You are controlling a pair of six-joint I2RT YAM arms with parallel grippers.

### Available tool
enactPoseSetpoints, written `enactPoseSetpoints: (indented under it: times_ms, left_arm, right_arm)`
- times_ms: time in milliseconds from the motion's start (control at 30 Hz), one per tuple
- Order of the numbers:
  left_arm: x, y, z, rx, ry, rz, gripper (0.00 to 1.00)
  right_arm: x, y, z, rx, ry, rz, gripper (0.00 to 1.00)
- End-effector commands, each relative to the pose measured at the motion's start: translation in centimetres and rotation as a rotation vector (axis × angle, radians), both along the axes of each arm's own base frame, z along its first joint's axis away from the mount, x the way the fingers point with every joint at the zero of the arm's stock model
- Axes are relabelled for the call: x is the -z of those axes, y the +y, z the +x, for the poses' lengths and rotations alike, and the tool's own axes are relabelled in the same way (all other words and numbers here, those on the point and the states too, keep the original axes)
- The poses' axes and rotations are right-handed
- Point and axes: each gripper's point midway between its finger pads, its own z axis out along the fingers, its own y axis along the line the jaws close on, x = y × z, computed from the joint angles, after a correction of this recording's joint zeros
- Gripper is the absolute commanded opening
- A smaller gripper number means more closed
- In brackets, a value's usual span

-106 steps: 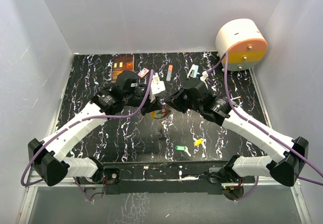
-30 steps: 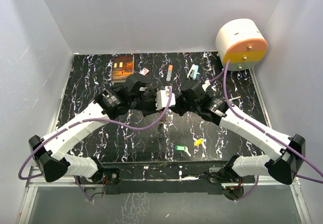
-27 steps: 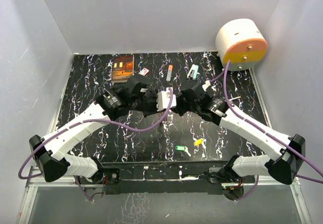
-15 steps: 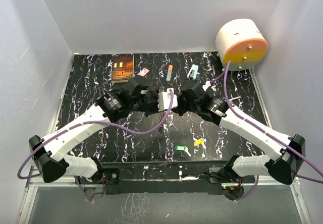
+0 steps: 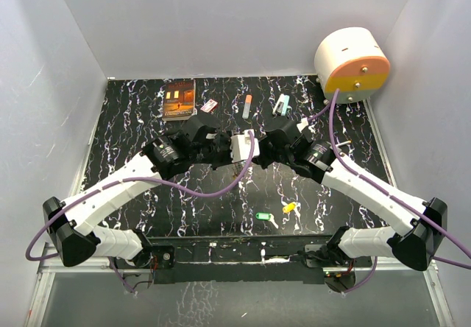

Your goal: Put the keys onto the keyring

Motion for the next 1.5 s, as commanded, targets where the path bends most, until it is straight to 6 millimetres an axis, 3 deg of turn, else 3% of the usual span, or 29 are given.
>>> enactPoseSetpoints:
  times_ms: [0,600,833,1133,1467]
  left_arm:
    - [-1.2,0.3,-0.3,-0.011,-0.026,-0.036,0.21]
    - [-1.5,0.3,0.9,-0.067,-0.069,-0.038,0.21]
    - [-1.5,0.4,1.1,-0.074,-0.081,-0.029,0.08]
    - [-1.5,0.4,1.6,-0.079,-0.110,-0.018,0.00]
    - [-1.6,0.9,1.6,-0.076,-0.135,0.000,0.00]
  right_arm:
    - [-3.6,0.8,0.3,0.000,-0.072,0.118,0.07]
    - [-3.4,0.9,0.0,-0.008,-0.065,0.135,0.07]
    - [-3.5,1.1,-0.1,-0.017,-0.061,0.147,0.07]
    - [-3.3,1.5,-0.4,-0.035,-0.053,0.160,0.07]
    - [-3.2,1.2,-0.4,-0.029,-0.065,0.167,0.07]
